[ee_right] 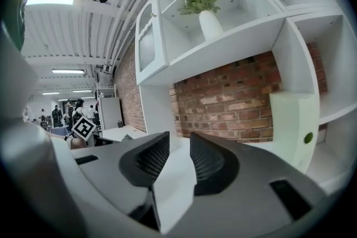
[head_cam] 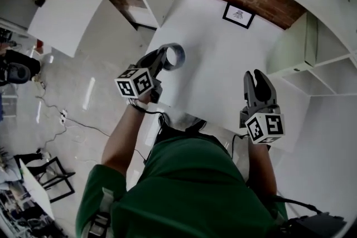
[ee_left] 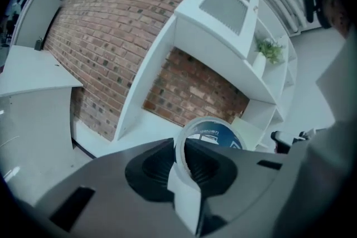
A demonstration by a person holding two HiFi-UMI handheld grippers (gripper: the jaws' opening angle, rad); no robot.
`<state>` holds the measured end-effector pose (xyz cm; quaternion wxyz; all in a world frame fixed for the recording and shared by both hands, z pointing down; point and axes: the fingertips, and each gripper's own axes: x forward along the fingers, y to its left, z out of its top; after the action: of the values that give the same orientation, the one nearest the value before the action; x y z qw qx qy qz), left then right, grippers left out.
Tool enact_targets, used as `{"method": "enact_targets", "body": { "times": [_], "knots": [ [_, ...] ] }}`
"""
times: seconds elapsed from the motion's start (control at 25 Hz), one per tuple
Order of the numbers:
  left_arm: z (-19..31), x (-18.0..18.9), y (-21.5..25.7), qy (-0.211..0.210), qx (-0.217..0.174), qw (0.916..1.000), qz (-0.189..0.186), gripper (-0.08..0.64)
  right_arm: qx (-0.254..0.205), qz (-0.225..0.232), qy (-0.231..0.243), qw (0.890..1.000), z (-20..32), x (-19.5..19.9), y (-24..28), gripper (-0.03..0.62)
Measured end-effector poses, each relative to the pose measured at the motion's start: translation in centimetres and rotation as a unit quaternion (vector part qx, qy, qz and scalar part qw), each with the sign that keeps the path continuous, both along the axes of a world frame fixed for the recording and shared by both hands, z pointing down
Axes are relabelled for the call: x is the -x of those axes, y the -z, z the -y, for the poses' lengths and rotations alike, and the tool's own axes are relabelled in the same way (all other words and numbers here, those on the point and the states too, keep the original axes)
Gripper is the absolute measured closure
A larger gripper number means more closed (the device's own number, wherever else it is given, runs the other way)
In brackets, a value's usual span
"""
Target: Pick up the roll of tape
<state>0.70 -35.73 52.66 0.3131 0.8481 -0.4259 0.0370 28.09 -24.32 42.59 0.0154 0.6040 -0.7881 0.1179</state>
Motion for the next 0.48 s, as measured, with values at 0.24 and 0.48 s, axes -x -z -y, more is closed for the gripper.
{"method": "enact_targets", "body": {
  "times": [0.24, 0.48],
  "knots": [
    [-2.1, 5.8, 5.0, 0.018, -0.050, 0.9985, -0.007, 0.491, -0.017, -0.001, 0.013, 1.000, 1.6, 5.2, 2.1, 0.463],
    [-3.5, 10.3, 8.1, 0.027, -0.092, 0.9954, 0.004, 0.492, -0.037, -0.002, 0.013, 0.999, 2.6, 9.5, 3.8, 0.463]
  ]
}}
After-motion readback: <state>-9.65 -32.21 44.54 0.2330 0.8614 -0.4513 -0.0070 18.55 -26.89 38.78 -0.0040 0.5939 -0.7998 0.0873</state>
